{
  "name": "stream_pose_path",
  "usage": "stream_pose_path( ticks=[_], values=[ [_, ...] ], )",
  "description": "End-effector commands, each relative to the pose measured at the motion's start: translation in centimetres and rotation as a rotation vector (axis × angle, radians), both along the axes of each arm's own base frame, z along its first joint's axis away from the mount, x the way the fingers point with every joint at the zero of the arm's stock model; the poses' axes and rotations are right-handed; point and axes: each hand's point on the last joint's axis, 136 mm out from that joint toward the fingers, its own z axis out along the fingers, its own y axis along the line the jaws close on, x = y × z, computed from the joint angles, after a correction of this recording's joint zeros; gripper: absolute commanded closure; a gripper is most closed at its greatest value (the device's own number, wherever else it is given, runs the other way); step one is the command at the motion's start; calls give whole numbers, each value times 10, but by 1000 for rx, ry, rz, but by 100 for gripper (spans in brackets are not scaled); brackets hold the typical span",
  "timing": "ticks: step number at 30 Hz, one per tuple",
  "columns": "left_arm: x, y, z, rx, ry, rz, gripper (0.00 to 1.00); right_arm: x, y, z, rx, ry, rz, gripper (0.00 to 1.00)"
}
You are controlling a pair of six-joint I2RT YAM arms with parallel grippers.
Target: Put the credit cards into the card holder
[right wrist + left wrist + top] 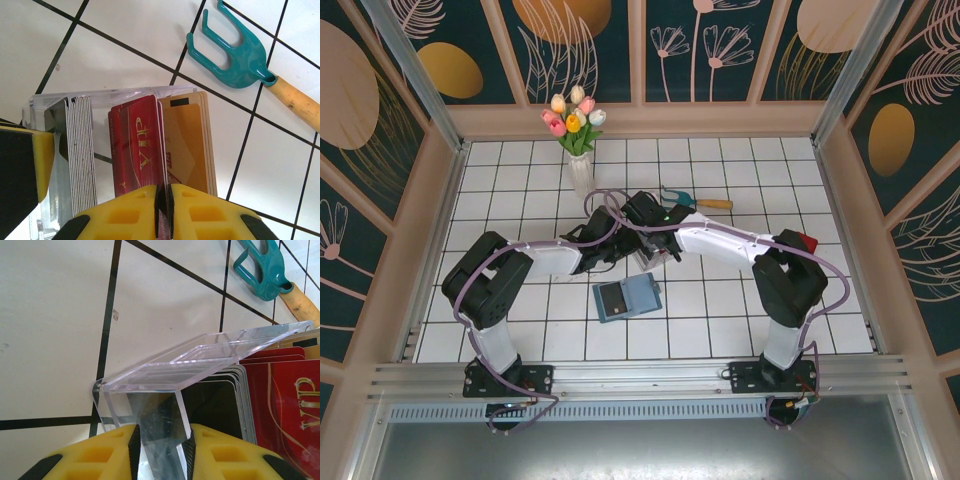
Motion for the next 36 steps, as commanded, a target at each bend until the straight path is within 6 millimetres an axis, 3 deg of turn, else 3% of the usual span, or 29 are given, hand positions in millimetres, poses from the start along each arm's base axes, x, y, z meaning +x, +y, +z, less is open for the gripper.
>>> stream_pose_path(
  ticks=[1, 16, 19, 20, 29, 35, 36],
  values=[
    [-21, 25, -45, 130, 117, 9, 69, -1, -6, -1, -18, 5, -1, 84],
    [-22, 26, -44, 131, 117, 9, 69, 1, -15, -19, -56, 20, -14, 81],
    [-22, 27, -44, 133, 117, 12, 69, -2, -8, -22, -7, 58, 1, 76],
    [-22, 26, -44, 133, 116, 11, 69, -5, -4, -23, 13, 72, 10, 69],
    [-22, 27, -44, 132, 117, 12, 69, -3, -3, -39, -3, 90, 6, 64],
    [-22, 26, -45, 132, 115, 11, 69, -3, 2, -39, 16, 102, 11, 65],
    [-22, 26, -45, 132, 116, 10, 69, -3, 3, -38, 21, 104, 14, 69]
  ],
)
